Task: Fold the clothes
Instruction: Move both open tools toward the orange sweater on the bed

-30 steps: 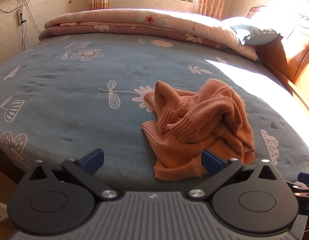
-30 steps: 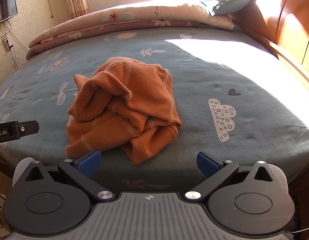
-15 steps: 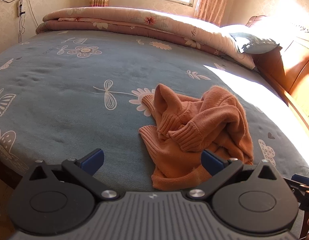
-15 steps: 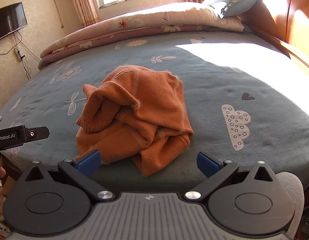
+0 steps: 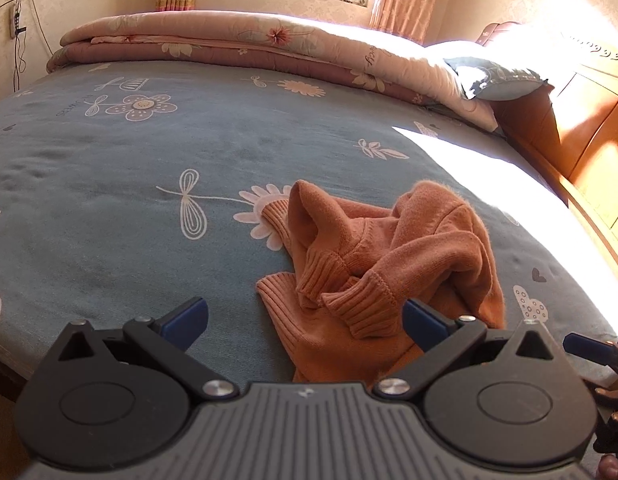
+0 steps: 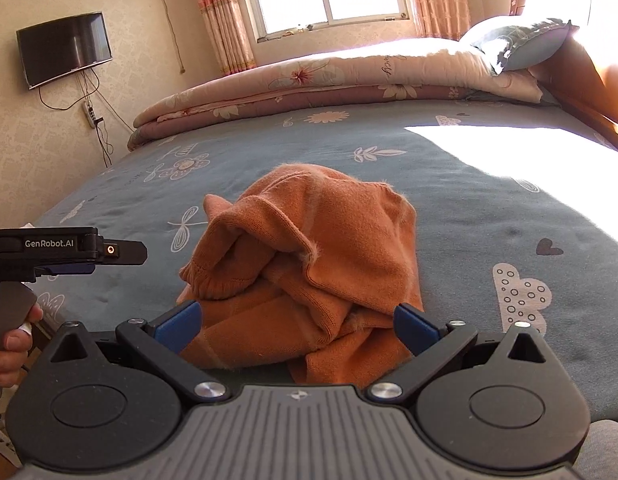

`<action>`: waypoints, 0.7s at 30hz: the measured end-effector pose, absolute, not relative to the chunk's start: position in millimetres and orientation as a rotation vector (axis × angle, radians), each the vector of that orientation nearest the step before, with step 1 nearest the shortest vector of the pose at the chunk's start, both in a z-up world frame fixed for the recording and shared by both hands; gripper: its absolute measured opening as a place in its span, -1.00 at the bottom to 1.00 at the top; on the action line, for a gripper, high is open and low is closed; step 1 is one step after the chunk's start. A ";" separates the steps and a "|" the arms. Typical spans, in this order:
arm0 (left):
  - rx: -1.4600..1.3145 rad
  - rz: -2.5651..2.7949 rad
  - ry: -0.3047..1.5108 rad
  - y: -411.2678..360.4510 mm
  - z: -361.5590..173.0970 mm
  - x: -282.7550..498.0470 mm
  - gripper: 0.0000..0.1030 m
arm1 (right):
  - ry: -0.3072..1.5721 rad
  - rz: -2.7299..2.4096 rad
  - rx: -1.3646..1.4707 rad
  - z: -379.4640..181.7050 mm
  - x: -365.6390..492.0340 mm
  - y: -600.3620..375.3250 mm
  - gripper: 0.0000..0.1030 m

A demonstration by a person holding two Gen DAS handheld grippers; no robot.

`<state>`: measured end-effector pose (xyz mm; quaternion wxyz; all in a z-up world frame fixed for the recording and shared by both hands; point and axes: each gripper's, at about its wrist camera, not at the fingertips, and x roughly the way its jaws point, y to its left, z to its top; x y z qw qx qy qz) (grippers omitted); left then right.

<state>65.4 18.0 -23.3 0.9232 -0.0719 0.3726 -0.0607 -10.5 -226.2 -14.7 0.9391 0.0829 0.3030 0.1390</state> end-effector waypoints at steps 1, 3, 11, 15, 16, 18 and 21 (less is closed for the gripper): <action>-0.136 -0.130 0.764 16.4 -25.2 66.4 0.99 | 0.621 0.291 0.174 -15.9 -8.6 -226.4 1.00; -0.104 -0.138 0.756 13.4 -26.4 68.1 0.99 | 0.630 0.301 0.176 -18.1 -4.4 -226.6 1.00; -0.031 -0.235 0.750 11.3 -14.5 84.0 0.99 | 0.697 0.280 0.120 -29.2 9.0 -223.5 0.94; 0.038 -0.306 0.685 16.9 -2.3 86.2 0.99 | 0.712 0.281 0.102 -32.6 10.9 -222.2 0.87; 0.055 -0.327 0.651 18.9 1.3 85.1 0.99 | 0.708 0.285 0.096 -32.7 10.8 -221.9 0.86; 0.110 -0.351 0.612 19.9 6.9 84.4 0.99 | 0.698 0.292 0.087 -32.8 10.7 -221.4 0.82; 0.222 -0.347 0.623 13.7 8.9 85.3 0.99 | 0.702 0.307 0.075 -34.5 13.0 -220.1 0.67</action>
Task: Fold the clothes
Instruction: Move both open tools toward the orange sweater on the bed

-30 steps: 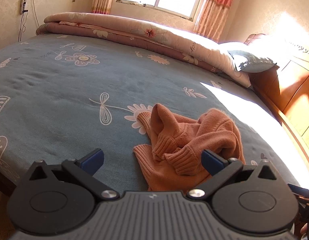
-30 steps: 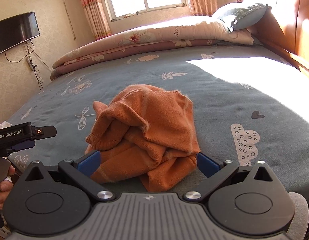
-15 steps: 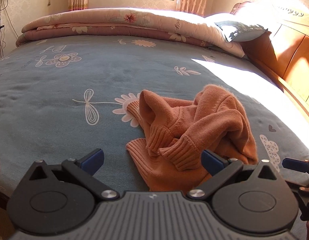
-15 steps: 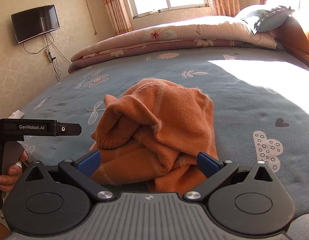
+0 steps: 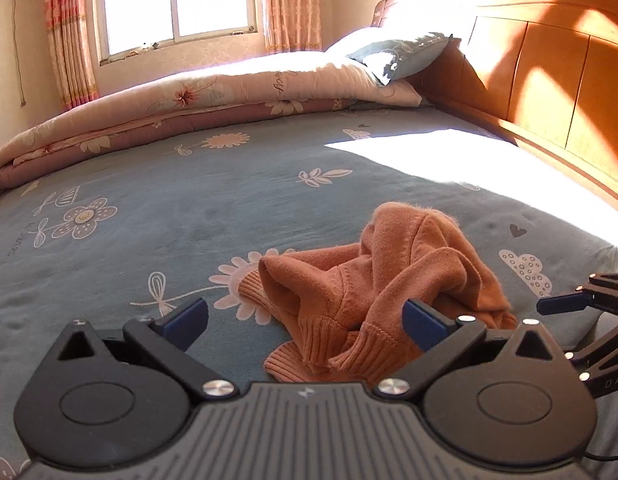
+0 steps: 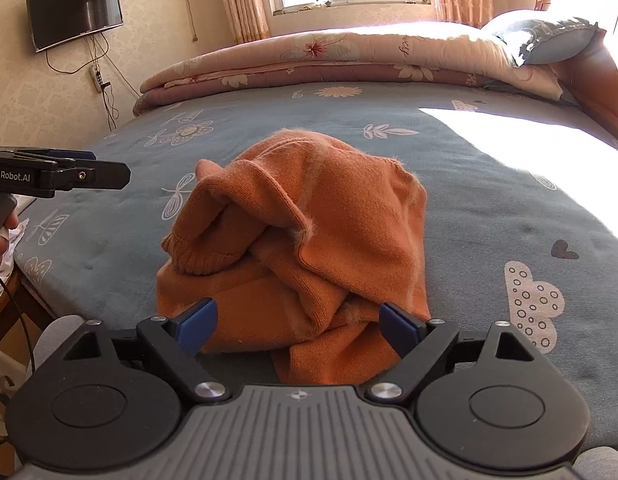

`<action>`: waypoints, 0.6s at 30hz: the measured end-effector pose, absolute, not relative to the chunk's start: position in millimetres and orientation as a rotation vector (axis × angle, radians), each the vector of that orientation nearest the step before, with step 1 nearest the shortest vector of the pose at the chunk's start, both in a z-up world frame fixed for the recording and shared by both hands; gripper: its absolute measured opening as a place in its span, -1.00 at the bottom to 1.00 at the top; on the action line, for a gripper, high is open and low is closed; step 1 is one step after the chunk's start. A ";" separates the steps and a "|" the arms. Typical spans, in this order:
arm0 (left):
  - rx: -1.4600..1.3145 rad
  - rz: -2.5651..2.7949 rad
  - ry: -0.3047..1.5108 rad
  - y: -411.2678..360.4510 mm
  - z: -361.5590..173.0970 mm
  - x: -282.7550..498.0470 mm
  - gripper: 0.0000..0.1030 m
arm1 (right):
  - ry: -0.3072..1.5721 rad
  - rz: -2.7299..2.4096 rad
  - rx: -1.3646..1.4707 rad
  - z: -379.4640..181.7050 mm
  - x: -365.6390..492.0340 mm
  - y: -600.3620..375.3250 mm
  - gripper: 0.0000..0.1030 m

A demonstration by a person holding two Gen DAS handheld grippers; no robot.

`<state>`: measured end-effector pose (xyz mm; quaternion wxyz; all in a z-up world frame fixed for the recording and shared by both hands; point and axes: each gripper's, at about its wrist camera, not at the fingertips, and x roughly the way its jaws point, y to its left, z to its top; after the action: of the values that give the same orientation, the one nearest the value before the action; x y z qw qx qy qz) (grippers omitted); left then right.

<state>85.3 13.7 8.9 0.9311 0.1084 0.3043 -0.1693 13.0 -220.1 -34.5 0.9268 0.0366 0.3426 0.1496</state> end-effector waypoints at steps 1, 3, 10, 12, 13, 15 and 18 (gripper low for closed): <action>0.250 -0.355 0.639 11.3 7.9 85.4 0.99 | 0.706 0.310 0.074 -34.9 13.9 -219.6 0.66; 0.288 -0.363 0.668 6.5 4.2 84.6 0.99 | 0.715 0.313 0.068 -35.1 16.2 -218.4 0.65; 0.241 -0.328 0.750 7.5 -18.6 82.6 0.96 | 0.710 0.311 0.032 -33.1 16.9 -214.4 0.59; 0.201 -0.295 0.761 8.3 -22.5 81.5 0.92 | 0.714 0.306 0.029 -33.4 17.7 -213.3 0.51; 0.182 -0.289 0.766 8.5 -24.0 80.3 0.89 | 0.718 0.302 0.028 -34.0 18.3 -212.9 0.48; 0.148 -0.283 0.774 8.3 -25.3 77.7 0.85 | 0.727 0.294 0.027 -35.1 19.7 -211.9 0.37; 0.166 -0.308 0.764 5.3 -20.0 74.1 0.85 | 0.731 0.302 0.021 -33.4 20.3 -210.3 0.37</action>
<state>74.1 5.2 -20.0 0.9131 0.0807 0.3706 -0.1496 20.3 -210.3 -33.4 0.9227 0.0104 0.3560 0.1473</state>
